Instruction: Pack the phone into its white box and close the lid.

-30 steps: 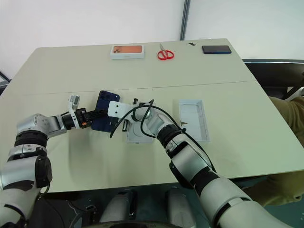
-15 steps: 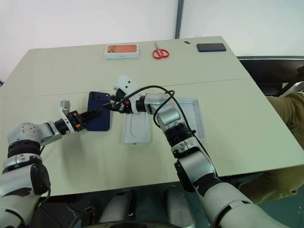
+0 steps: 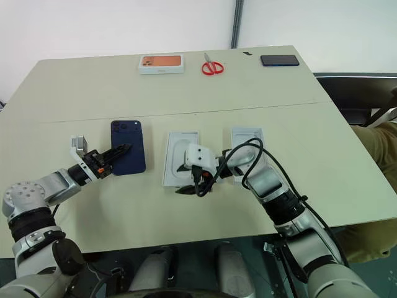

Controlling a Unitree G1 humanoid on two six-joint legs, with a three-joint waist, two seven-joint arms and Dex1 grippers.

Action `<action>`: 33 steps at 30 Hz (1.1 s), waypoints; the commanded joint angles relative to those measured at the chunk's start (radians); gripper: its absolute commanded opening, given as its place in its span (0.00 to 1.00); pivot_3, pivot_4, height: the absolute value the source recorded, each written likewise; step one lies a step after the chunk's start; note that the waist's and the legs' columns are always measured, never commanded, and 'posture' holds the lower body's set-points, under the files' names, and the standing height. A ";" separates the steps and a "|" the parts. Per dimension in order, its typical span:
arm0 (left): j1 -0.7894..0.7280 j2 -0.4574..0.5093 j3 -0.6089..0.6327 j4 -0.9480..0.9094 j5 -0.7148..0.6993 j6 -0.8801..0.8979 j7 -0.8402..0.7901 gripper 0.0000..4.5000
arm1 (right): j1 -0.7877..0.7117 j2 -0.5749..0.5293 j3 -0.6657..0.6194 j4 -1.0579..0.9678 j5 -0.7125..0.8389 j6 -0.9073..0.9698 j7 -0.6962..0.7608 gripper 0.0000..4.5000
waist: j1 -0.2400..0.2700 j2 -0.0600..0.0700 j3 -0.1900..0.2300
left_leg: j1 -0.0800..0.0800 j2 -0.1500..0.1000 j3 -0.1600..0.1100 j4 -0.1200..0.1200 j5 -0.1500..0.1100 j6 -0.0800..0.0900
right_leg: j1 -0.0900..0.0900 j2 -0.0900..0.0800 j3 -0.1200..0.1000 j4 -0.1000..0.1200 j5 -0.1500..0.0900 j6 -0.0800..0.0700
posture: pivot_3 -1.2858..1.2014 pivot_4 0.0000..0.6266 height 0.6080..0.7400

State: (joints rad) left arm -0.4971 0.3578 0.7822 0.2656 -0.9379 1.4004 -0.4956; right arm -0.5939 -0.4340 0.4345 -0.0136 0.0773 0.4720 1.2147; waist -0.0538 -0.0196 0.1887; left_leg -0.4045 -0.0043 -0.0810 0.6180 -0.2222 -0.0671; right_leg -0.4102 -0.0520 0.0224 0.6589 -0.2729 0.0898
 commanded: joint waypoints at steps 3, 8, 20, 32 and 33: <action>-0.034 -0.015 -0.012 -0.094 -0.088 0.016 0.046 0.00 | -0.022 0.014 0.031 0.029 -0.060 -0.069 -0.066 0.73 | 0.010 -0.001 0.000 | 0.000 0.000 0.001 0.000 0.001 -0.001 | 0.000 0.000 0.000 0.000 0.000 0.000 | 0.52 0.24 1.00; -0.028 -0.020 -0.041 -0.098 -0.101 0.001 0.070 0.00 | -0.025 0.017 0.050 0.066 -0.094 -0.116 -0.081 0.68 | 0.012 -0.001 0.000 | 0.000 0.000 0.002 0.000 0.001 -0.002 | 0.001 0.000 -0.001 -0.001 0.000 0.000 | 0.52 0.24 1.00; -0.010 -0.014 -0.081 -0.125 -0.131 -0.009 0.087 0.00 | 0.001 0.014 0.047 0.069 -0.104 -0.120 -0.085 0.21 | 0.011 -0.002 0.000 | 0.001 0.000 0.002 0.000 0.002 -0.003 | 0.001 0.001 -0.001 -0.001 0.001 -0.001 | 0.52 0.24 1.00; -0.040 0.006 -0.091 -0.102 -0.170 -0.006 0.109 0.00 | 0.084 0.114 0.061 -0.068 -0.041 0.083 -0.147 0.21 | 0.009 -0.003 -0.001 | 0.001 0.000 0.001 -0.001 0.002 -0.003 | 0.001 0.002 -0.001 -0.001 0.001 -0.001 | 0.52 0.24 1.00; -0.045 0.006 -0.091 -0.097 -0.172 -0.005 0.111 0.00 | 0.084 0.117 0.061 -0.077 -0.037 0.094 -0.148 0.21 | 0.010 -0.003 -0.001 | 0.001 0.000 0.001 -0.001 0.002 -0.003 | 0.001 0.002 -0.001 -0.001 0.001 -0.001 | 0.52 0.24 1.00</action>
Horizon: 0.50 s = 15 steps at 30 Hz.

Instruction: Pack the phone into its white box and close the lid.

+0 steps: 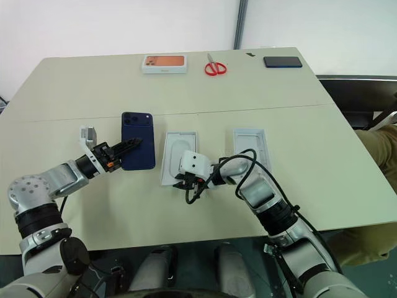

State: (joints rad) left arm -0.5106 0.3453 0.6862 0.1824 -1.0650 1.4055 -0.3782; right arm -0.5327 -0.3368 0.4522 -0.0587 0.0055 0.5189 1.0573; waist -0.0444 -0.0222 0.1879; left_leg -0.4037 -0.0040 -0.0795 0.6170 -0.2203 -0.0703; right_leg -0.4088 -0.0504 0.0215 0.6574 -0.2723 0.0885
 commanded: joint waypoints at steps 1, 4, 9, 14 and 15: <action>-0.034 0.019 0.004 -0.009 -0.045 -0.012 -0.004 0.00 | 0.022 0.022 0.043 -0.038 0.036 0.051 0.008 0.21 | 0.001 0.000 0.000 | 0.000 0.000 0.000 0.000 0.000 0.000 | 0.000 0.000 0.000 0.000 0.000 0.000 | 0.52 0.24 1.00; -0.042 0.012 0.000 -0.009 -0.051 -0.016 0.010 0.00 | 0.015 0.027 0.031 -0.042 0.060 0.082 0.014 0.34 | 0.001 0.000 0.000 | 0.000 0.000 0.000 0.000 0.000 0.000 | 0.000 0.000 0.000 0.000 0.000 0.000 | 0.52 0.24 1.00; -0.035 -0.013 -0.005 -0.048 -0.078 0.000 0.053 0.00 | 0.010 0.002 0.034 -0.050 0.082 0.088 0.029 0.88 | 0.003 0.000 0.000 | 0.000 0.000 0.000 0.000 0.000 0.000 | 0.000 0.000 0.000 0.000 0.000 0.000 | 0.52 0.24 1.00; -0.030 -0.018 0.001 -0.063 -0.112 0.005 0.099 0.00 | -0.015 -0.013 0.014 -0.075 0.124 0.107 0.045 0.96 | 0.003 0.000 0.000 | 0.000 0.000 0.000 0.000 0.000 0.000 | 0.000 0.000 0.000 0.000 0.000 0.000 | 0.52 0.24 1.00; -0.031 -0.018 0.001 -0.064 -0.119 0.005 0.107 0.00 | -0.024 -0.018 0.011 -0.074 0.128 0.112 0.047 0.96 | 0.003 0.000 0.000 | -0.001 0.000 0.000 0.000 0.000 0.000 | 0.000 0.000 0.000 0.000 0.000 0.000 | 0.52 0.24 1.00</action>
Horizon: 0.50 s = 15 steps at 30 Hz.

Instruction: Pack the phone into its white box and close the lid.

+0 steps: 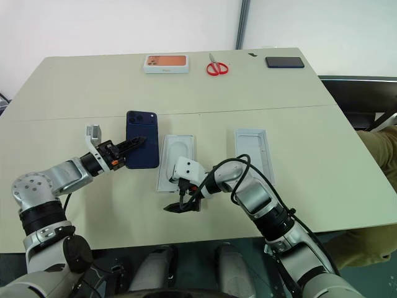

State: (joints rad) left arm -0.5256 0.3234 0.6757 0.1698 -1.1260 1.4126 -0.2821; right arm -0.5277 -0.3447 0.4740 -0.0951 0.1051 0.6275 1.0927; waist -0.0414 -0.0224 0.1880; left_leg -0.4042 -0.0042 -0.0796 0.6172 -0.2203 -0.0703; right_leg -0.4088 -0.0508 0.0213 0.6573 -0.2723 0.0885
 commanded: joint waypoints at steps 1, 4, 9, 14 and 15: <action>-0.019 0.001 0.011 -0.054 -0.066 -0.002 0.020 0.00 | -0.044 -0.017 -0.016 -0.035 0.028 0.002 0.015 0.96 | 0.000 0.000 0.000 | 0.000 0.000 0.000 0.000 0.000 0.000 | 0.000 0.000 0.000 0.000 0.000 0.000 | 0.52 0.24 1.00; -0.026 -0.001 0.008 -0.052 -0.088 -0.006 0.045 0.00 | -0.083 -0.017 -0.038 -0.021 0.045 0.009 0.012 0.96 | -0.001 0.000 0.000 | 0.000 0.000 0.000 0.000 0.000 0.000 | 0.000 0.000 0.000 0.000 0.000 0.000 | 0.52 0.24 1.00; -0.024 0.008 -0.005 -0.035 -0.095 -0.024 0.049 0.00 | -0.142 0.017 -0.099 0.005 0.107 0.050 -0.014 0.96 | 0.000 0.000 0.000 | 0.000 0.000 0.000 0.000 0.000 0.000 | 0.000 0.000 0.000 0.000 0.000 0.000 | 0.52 0.24 1.00; -0.020 0.013 -0.007 -0.022 -0.113 -0.030 0.055 0.00 | -0.163 0.034 -0.094 0.128 0.043 -0.043 -0.093 0.84 | 0.002 0.000 0.000 | -0.001 0.000 0.000 0.000 0.000 0.000 | 0.000 0.000 0.000 0.000 0.000 0.000 | 0.52 0.24 1.00; -0.018 0.012 -0.011 -0.026 -0.117 -0.031 0.055 0.00 | -0.162 0.024 -0.070 0.155 0.012 -0.078 -0.098 0.76 | 0.003 0.000 0.000 | -0.001 0.000 0.000 0.000 0.000 0.000 | 0.000 0.000 0.000 0.000 0.000 0.000 | 0.52 0.24 1.00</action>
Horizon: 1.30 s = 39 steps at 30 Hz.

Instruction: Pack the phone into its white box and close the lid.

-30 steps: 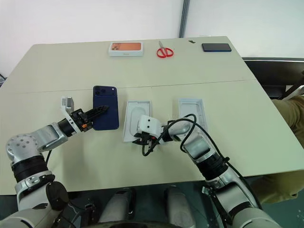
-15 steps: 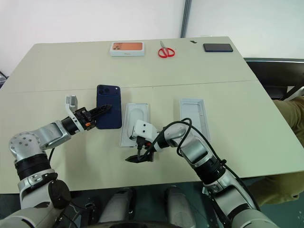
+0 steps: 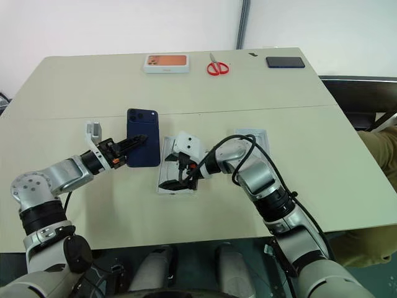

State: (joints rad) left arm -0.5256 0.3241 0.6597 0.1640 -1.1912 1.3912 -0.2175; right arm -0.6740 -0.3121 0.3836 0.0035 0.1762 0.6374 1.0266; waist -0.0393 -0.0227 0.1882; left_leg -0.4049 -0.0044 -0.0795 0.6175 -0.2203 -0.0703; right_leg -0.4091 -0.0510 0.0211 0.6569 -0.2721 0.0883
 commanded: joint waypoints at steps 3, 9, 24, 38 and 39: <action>-0.013 0.015 0.000 -0.022 -0.061 -0.008 -0.010 0.00 | -0.011 -0.020 0.077 0.113 -0.133 -0.179 -0.052 0.43 | 0.000 0.000 0.000 | 0.000 0.000 0.000 0.000 0.000 0.000 | 0.000 0.000 0.000 0.000 0.000 0.000 | 0.52 0.24 1.00; -0.010 0.028 -0.013 -0.024 -0.077 -0.011 -0.015 0.00 | -0.011 -0.017 0.131 0.172 -0.216 -0.270 -0.063 0.20 | -0.004 0.000 0.000 | 0.000 0.000 0.000 0.000 0.000 0.000 | 0.000 0.000 0.000 0.000 0.000 0.000 | 0.52 0.24 1.00; 0.048 0.036 -0.055 -0.016 -0.147 0.037 -0.022 0.00 | -0.031 -0.065 -0.048 0.081 -0.082 -0.168 0.006 0.20 | 0.002 0.000 0.000 | -0.001 0.000 0.000 0.000 0.000 0.000 | 0.000 0.000 0.000 0.000 0.000 0.000 | 0.52 0.24 1.00; 0.090 -0.096 -0.184 -0.038 -0.119 0.004 0.027 0.00 | 0.020 -0.219 -0.115 0.220 -0.120 -0.284 -0.007 0.20 | -0.003 -0.001 0.000 | -0.001 0.000 0.001 0.000 0.000 0.000 | 0.000 0.000 0.000 -0.001 0.000 0.000 | 0.52 0.24 1.00; 0.093 -0.096 -0.191 -0.041 -0.115 0.001 0.025 0.00 | 0.022 -0.220 -0.112 0.219 -0.123 -0.287 -0.007 0.20 | -0.003 -0.001 0.000 | -0.001 0.000 0.001 0.000 0.000 0.000 | 0.000 0.000 0.000 -0.001 0.000 0.000 | 0.52 0.24 1.00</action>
State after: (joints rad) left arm -0.4296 0.2270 0.4759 0.1618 -1.2926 1.4037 -0.1849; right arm -0.6509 -0.5284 0.2895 0.2394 0.0523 0.3670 1.0237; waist -0.0423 -0.0233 0.1886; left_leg -0.4055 -0.0042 -0.0788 0.6178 -0.2201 -0.0704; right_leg -0.4089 -0.0505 0.0214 0.6559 -0.2719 0.0879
